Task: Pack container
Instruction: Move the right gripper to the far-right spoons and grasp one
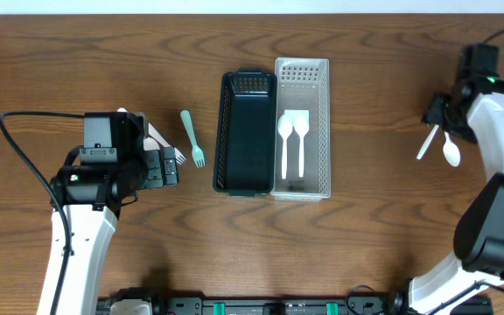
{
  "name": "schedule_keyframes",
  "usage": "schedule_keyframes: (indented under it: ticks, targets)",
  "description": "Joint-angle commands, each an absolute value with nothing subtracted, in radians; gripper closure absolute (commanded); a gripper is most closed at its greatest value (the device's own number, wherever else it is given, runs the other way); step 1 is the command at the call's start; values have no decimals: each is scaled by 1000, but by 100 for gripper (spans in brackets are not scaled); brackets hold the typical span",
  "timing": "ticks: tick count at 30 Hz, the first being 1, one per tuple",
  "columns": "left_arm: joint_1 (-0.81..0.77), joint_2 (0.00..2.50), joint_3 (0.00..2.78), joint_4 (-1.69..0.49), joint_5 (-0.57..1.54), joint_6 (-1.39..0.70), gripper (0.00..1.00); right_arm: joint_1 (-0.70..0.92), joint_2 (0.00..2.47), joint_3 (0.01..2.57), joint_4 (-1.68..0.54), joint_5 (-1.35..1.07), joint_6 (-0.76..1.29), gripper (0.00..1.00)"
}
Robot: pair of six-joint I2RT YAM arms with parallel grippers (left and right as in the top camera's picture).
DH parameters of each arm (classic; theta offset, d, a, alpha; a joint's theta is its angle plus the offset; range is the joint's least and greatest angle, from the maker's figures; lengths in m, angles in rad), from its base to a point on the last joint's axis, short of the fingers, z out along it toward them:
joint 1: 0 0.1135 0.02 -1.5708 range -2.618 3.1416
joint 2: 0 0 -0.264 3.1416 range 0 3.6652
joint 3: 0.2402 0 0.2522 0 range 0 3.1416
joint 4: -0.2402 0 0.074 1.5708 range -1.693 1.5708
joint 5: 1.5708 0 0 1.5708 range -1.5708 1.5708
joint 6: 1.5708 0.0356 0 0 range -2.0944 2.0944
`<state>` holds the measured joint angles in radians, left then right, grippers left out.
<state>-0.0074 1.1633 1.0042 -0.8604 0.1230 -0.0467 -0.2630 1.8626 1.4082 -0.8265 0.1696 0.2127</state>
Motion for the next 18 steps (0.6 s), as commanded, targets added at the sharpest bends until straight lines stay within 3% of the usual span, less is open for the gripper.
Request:
schedule_keyframes:
  ticks: [1,4,18]
  targets:
    - [-3,1163,1023,-863,106,-30,2,-315,1887,1405,-810,48,23,28]
    - [-3,1163,1023,-863,106,-30,2,-350,1916,1405,-788,61,-44,38]
    - [-3,1163,1023,-863,106,-30,2,-386,2037,1405,-664,47,-95,41]
